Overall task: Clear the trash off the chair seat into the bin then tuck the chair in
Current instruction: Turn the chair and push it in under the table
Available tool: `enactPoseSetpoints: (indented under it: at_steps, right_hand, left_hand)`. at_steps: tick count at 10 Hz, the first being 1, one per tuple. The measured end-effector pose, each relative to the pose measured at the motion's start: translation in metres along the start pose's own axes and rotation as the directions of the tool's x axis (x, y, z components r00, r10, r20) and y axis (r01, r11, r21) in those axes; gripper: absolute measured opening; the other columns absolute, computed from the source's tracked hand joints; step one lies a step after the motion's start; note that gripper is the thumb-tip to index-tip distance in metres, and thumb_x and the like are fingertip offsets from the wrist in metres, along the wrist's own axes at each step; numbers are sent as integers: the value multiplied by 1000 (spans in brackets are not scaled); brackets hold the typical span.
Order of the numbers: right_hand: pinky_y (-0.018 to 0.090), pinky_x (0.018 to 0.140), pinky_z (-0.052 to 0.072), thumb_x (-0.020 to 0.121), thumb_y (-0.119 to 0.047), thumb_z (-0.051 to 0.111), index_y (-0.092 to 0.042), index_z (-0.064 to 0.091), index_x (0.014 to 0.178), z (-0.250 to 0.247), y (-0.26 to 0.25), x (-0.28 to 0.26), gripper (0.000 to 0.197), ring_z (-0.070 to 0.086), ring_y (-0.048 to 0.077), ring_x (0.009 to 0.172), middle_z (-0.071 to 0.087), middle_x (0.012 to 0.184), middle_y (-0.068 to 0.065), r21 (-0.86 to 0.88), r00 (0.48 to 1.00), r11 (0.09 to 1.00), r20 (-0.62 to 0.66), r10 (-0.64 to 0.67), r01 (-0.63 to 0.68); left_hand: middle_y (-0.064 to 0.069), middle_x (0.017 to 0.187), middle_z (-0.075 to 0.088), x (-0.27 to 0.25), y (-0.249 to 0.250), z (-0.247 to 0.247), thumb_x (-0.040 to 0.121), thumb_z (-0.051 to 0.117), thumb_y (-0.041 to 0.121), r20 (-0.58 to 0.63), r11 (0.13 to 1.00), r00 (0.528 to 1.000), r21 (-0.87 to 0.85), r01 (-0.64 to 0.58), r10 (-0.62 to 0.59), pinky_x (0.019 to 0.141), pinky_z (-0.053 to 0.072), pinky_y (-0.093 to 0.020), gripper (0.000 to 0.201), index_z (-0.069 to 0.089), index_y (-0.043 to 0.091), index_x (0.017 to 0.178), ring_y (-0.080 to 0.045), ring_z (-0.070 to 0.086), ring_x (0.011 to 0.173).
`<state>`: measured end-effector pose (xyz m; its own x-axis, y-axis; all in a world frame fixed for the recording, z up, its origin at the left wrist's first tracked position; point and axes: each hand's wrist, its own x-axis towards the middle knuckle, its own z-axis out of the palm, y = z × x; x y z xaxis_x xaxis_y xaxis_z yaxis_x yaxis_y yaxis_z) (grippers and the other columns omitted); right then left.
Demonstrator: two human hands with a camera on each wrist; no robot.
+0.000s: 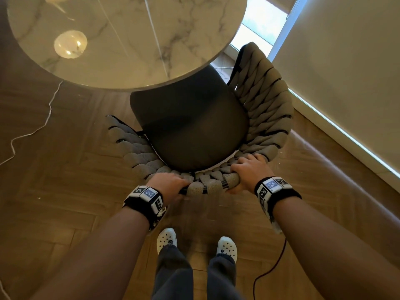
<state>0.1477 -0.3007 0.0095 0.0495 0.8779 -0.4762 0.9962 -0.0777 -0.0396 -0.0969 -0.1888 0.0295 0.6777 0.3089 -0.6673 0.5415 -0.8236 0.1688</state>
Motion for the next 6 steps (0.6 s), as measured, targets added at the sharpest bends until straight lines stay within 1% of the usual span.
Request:
enactPoseSetpoints:
  at_steps: [1,2,3,4,5,6]
  right_hand:
    - [48,110,25,71,-77,55,-33,58,116,0,-1,-1,63,47,27,121,58,124,-1,9,998,1000,57,-1,0]
    - [49,113,21,74,-74,55,-31,54,123,0,-6,-7,65,46,28,124,56,128,1,0,998,1000,63,13,-13]
    - [51,116,16,79,-65,58,-28,52,129,-2,-14,-17,63,43,30,129,53,134,4,18,999,999,21,49,-50]
    - [49,114,28,81,-57,62,-24,52,130,-10,-32,-41,60,43,30,130,51,137,7,102,992,989,-43,115,-110]
    - [39,93,52,86,-42,59,-21,59,125,-9,-46,-78,45,55,26,118,56,132,9,156,960,975,-208,190,-159]
    - [26,73,55,90,-39,51,-23,68,106,13,-58,-134,28,64,16,89,67,108,2,199,950,960,-201,239,-199]
  left_hand:
    - [2,136,58,-1,1,-5,100,55,35,46,999,999,-48,4,-2,98,46,-38,42,48,33,141,-20,55,124]
    - [-1,138,56,-5,0,-10,98,58,36,116,997,993,-78,17,-8,104,45,-40,45,50,29,141,-22,52,127]
    - [1,132,58,-22,-7,-11,97,58,37,13,990,1000,-141,22,-21,101,48,-38,37,57,29,133,-19,55,119]
    - [8,126,57,-52,-13,-5,100,52,38,-133,959,990,-283,7,-46,94,46,-27,33,57,32,131,-10,53,109]
    - [10,126,56,-86,-21,7,101,47,42,-220,923,970,-384,13,-105,95,48,-26,29,59,32,126,-5,53,108]
    - [13,122,61,-131,-32,30,102,45,43,-116,876,984,-478,61,-132,95,50,-25,29,60,33,125,-3,57,107]
